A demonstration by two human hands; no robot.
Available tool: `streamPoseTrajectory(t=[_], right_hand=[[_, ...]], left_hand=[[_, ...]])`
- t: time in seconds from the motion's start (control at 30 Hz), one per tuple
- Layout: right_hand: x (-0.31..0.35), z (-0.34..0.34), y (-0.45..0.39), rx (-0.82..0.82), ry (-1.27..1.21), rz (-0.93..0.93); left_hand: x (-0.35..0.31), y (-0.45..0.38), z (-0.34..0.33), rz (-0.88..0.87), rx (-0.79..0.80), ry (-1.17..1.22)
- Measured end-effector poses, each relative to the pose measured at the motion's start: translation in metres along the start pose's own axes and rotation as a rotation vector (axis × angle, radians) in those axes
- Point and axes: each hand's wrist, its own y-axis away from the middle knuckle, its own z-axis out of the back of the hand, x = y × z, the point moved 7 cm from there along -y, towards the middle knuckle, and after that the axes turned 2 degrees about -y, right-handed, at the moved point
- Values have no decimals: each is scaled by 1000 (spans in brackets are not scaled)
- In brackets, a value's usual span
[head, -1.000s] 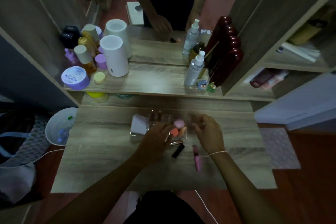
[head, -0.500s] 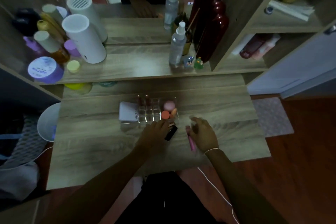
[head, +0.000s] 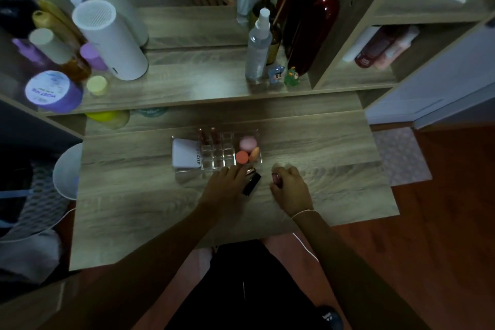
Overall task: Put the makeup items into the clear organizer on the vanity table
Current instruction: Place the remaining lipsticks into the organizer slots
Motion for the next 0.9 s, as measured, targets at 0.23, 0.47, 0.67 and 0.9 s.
streamPoseTrajectory(t=[0.23, 0.47, 0.67, 0.9], right_hand=[[0, 8, -4, 5, -16, -6], [19, 33, -18, -81, -70, 64], [49, 67, -32, -178, -140, 166], [97, 96, -46, -267, -171, 283]], left_hand=[[13, 14, 4, 74, -76, 134], [14, 24, 38, 98, -195, 213], [19, 23, 62, 107, -292, 265], [33, 25, 80, 171, -457, 452]])
